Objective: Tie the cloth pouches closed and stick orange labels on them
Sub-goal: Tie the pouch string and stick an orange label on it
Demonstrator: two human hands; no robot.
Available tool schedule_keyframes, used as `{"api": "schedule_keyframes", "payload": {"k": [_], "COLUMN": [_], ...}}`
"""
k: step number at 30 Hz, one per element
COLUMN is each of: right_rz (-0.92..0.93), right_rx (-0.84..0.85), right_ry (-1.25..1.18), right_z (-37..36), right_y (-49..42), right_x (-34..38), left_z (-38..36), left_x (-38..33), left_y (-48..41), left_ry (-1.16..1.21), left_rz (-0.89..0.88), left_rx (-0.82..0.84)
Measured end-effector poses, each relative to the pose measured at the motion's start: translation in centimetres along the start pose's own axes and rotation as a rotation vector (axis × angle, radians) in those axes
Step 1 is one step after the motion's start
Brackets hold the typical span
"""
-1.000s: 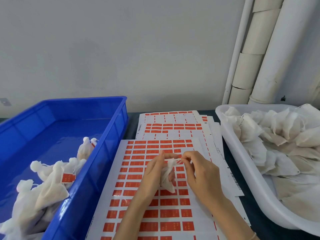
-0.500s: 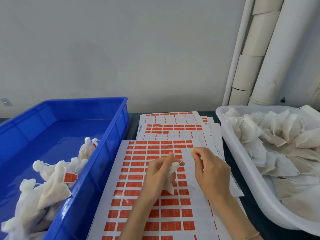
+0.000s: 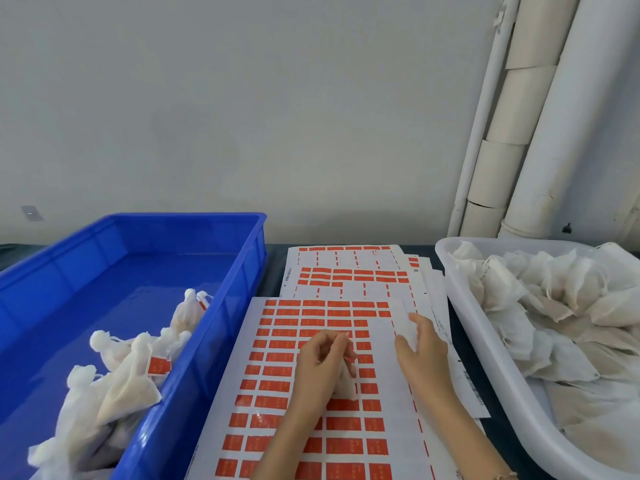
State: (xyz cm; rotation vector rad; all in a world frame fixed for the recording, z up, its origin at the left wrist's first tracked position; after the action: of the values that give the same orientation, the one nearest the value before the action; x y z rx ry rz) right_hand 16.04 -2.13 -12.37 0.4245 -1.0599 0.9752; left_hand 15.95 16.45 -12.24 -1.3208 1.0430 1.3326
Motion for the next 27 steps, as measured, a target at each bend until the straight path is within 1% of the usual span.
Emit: {"api": "schedule_keyframes", "payload": {"k": [2,5,8,10,14,17,19,22,25,27], "right_rz": [-0.033,-0.115,-0.161,-0.154,-0.104,-0.064,-0.110,-0.180,-0.132,-0.135], "right_rx": [-0.008,0.013,-0.027,-0.025,0.058,0.070,0.096,0.143,0.150,0.171], "right_ry": [0.017,-0.027,-0.168,-0.229,-0.224,-0.305,-0.328,-0.362,-0.340,-0.359], "right_z": [-0.1,-0.5,0.0,0.2,-0.2,-0.1,-0.1,-0.4,-0.1,-0.1], "right_y": [-0.9,-2.2,-3.1,-3.4,-3.1,-2.6,-2.6,-2.7,-2.4,-2.3], "right_x": [0.5,0.6,0.6,0.7,0.4,0.7,0.7,0.7,1.0,0.9], "left_z": [0.1,0.1,-0.1,-0.2,-0.1,-0.3,-0.5,-1.3,-2.0,-2.7], "left_x": [0.2,0.3,0.3,0.2,-0.1,-0.4,-0.7,-2.1,-3.8,-4.3], "left_y": [-0.1,0.0,0.3,0.5,0.8,0.3,-0.3,-1.7,-2.9,-3.3], "left_ry": [-0.019,-0.088,-0.111,-0.110,-0.125,-0.160,-0.193,-0.224,-0.230,-0.240], "left_rz": [0.025,0.027,0.027,0.037,0.063,0.074,0.081,0.002,-0.110,-0.168], "left_rx": [-0.026,-0.036,-0.012,-0.010,-0.005,0.005,0.007,-0.010,-0.077,-0.113]}}
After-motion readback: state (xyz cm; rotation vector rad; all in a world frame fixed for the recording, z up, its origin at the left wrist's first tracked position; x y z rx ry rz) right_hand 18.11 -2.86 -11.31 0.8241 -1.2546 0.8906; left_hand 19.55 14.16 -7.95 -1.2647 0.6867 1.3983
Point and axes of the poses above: each hand's wrist, its own y-axis away from the middle knuckle, its own z-axis out of the back of the hand, x = y × z, the point moved 7 cm from there along -y, towards the middle knuckle, and after that the axes turned 10 degrees about -x, right-handed, at the moved point
